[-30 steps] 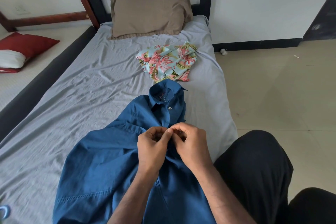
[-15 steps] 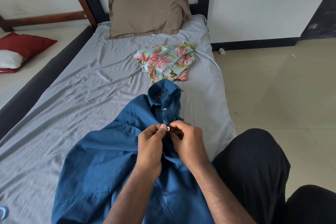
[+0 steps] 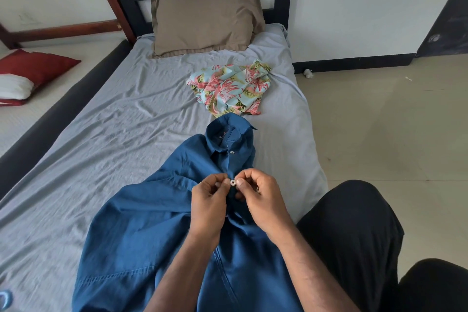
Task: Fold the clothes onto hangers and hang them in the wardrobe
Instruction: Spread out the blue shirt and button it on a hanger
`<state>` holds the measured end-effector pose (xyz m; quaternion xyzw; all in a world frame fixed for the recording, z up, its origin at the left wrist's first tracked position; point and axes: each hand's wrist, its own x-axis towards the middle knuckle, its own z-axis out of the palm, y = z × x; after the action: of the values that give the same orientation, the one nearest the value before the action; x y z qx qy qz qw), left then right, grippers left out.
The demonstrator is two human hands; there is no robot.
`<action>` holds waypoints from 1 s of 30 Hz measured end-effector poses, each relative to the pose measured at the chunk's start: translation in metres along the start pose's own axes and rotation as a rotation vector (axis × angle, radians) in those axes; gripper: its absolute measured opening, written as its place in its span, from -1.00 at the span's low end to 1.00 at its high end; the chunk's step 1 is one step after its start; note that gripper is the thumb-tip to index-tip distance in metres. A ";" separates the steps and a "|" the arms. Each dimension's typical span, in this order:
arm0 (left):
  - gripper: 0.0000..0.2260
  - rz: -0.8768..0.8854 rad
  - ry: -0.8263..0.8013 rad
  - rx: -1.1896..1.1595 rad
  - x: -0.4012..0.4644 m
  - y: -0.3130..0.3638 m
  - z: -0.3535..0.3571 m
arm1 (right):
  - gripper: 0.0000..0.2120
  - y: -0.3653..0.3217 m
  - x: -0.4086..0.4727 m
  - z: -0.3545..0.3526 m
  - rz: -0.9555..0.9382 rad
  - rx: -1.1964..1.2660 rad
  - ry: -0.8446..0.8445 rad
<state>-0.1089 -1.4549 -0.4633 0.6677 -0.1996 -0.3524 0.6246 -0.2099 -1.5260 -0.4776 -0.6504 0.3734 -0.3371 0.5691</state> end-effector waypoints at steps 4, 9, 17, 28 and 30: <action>-0.87 0.036 0.041 0.007 0.002 -0.006 -0.003 | -0.92 0.001 -0.001 0.001 -0.017 -0.055 0.059; -0.75 0.223 -0.034 0.323 0.014 -0.009 -0.027 | -0.72 0.001 -0.003 -0.005 0.004 -0.046 -0.060; -0.83 0.668 -0.402 0.985 0.028 -0.028 -0.084 | -0.61 0.009 -0.004 -0.001 -0.127 -0.534 -0.130; -0.70 0.801 -0.442 1.103 0.037 -0.014 -0.091 | -0.78 -0.009 0.015 -0.022 -0.190 -0.462 0.198; -0.77 0.719 -0.377 0.939 0.047 0.002 -0.093 | -0.81 -0.018 0.028 -0.035 -0.162 -0.454 0.092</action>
<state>-0.0101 -1.4240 -0.4745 0.6884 -0.6528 -0.1061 0.2977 -0.2242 -1.5663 -0.4553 -0.7732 0.4118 -0.3185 0.3620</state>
